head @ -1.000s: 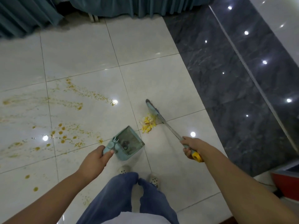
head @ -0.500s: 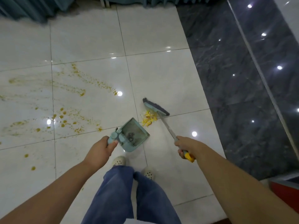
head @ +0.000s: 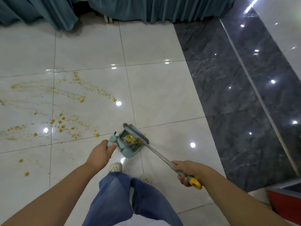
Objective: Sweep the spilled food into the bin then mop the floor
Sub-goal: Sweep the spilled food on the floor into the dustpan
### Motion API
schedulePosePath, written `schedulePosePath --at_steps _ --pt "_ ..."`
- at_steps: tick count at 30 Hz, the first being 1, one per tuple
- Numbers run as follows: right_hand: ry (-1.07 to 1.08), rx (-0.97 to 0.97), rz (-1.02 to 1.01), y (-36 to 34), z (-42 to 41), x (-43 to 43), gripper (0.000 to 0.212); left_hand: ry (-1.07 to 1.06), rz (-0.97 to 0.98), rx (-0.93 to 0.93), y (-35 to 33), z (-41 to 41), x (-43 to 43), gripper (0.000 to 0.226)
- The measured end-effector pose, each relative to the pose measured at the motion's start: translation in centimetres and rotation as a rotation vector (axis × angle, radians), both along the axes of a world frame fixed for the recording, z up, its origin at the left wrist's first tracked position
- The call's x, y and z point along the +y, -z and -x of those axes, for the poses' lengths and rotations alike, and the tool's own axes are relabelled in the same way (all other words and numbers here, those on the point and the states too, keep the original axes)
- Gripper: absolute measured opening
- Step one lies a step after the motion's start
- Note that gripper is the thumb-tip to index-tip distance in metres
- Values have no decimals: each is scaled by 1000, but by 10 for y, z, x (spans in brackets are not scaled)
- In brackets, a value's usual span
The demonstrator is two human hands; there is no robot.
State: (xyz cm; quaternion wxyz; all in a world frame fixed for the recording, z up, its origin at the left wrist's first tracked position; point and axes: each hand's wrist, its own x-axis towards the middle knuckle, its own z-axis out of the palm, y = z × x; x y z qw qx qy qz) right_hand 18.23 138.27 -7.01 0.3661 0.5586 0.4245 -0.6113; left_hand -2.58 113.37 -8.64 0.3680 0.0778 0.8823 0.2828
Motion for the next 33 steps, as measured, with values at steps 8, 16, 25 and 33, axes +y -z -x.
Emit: schedulePosePath --at_steps 8,16,25,33 --pt "-79 68 -137 -11 -8 23 37 -110 -30 3 -10 -25 -22 31" --pt "31 29 -137 21 19 16 37 -142 50 19 -8 -59 -54 35" --pt "65 3 81 9 -4 -34 27 -191 11 -56 -8 -47 -63 34" --pt "159 48 63 -17 -14 -44 16 -192 -3 -72 -10 -49 -101 33"
